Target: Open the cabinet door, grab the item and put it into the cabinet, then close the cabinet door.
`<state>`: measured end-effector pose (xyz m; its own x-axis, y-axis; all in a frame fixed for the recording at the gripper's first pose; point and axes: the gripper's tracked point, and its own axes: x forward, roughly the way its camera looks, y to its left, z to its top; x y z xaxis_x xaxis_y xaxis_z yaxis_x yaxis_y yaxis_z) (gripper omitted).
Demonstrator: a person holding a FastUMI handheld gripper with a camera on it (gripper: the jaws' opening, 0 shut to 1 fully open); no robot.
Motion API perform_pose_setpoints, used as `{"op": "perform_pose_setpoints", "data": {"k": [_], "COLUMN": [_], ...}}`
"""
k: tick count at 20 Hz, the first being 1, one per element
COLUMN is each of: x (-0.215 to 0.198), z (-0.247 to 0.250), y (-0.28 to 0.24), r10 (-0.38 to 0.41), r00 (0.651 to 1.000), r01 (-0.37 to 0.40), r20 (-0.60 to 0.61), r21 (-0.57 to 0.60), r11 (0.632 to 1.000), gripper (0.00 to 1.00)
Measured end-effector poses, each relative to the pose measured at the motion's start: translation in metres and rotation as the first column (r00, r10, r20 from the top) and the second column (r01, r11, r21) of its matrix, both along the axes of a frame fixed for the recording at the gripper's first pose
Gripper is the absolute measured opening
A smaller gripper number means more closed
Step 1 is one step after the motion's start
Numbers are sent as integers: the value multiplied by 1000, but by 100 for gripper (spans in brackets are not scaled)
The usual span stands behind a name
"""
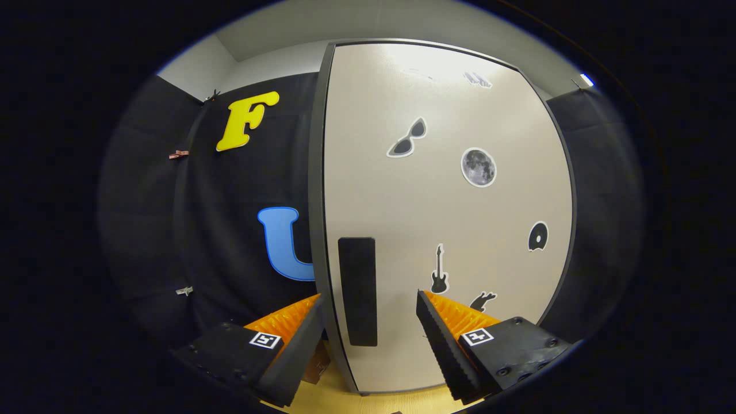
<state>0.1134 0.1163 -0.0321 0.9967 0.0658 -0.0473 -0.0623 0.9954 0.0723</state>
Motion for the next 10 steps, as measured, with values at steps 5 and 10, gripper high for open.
{"op": "perform_pose_setpoints", "data": {"k": [5,10], "x": [19,21], "z": [-13,-13], "y": [1,10], "r10": [-44,-50], "r00": [999,999], "r01": [44,50], "r20": [7,9], "r21": [2,-37], "r11": [999,998], "gripper": [62,37]}}
